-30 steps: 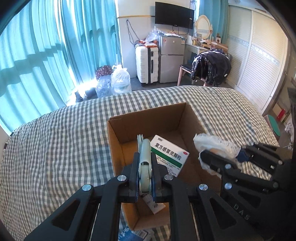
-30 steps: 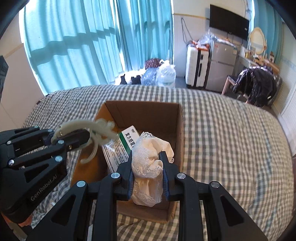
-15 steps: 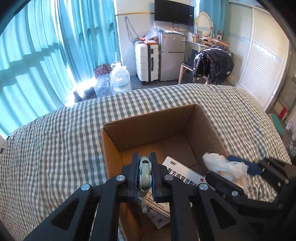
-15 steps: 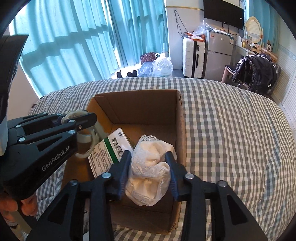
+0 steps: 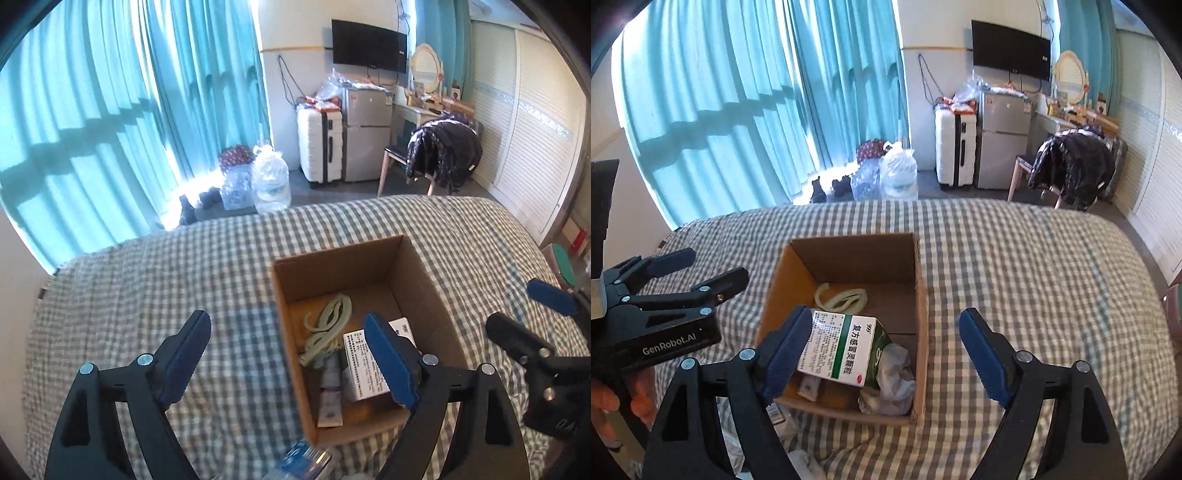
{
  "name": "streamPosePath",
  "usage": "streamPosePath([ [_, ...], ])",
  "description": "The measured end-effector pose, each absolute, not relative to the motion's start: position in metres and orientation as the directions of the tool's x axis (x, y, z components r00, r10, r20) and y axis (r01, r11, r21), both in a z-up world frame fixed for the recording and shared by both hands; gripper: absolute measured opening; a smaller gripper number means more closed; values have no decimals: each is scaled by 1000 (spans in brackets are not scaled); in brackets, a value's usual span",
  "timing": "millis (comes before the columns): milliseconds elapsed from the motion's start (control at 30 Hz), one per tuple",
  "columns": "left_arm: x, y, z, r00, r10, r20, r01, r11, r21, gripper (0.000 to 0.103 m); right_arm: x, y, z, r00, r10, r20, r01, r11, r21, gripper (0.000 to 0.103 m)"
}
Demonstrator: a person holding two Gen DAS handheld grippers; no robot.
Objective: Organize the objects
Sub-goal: 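Carry the cloth and clip over the box and open both tools to release, then withdraw both tools from the box toward the remaining items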
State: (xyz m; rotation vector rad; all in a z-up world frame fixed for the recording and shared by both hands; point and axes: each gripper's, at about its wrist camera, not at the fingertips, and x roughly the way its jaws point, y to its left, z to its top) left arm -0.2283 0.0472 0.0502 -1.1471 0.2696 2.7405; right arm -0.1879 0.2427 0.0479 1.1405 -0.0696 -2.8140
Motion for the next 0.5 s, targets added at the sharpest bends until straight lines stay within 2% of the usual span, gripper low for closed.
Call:
streamPosePath([
  [200,-182,35,87,-733,77,-676,-202,-973,109,102,-145,232,97,-755,-52,-653,49,-999,22,96],
  [300,-156,27,107,-759,73,-647,-195,-973,120,103,-122,231,121,-777,-47,-628,48,-999,16,103],
  [500,-113,12,138,-792,82,-605,-180,-978,103,103,-73,228,162,-812,-46,-582,53,-999,5,103],
])
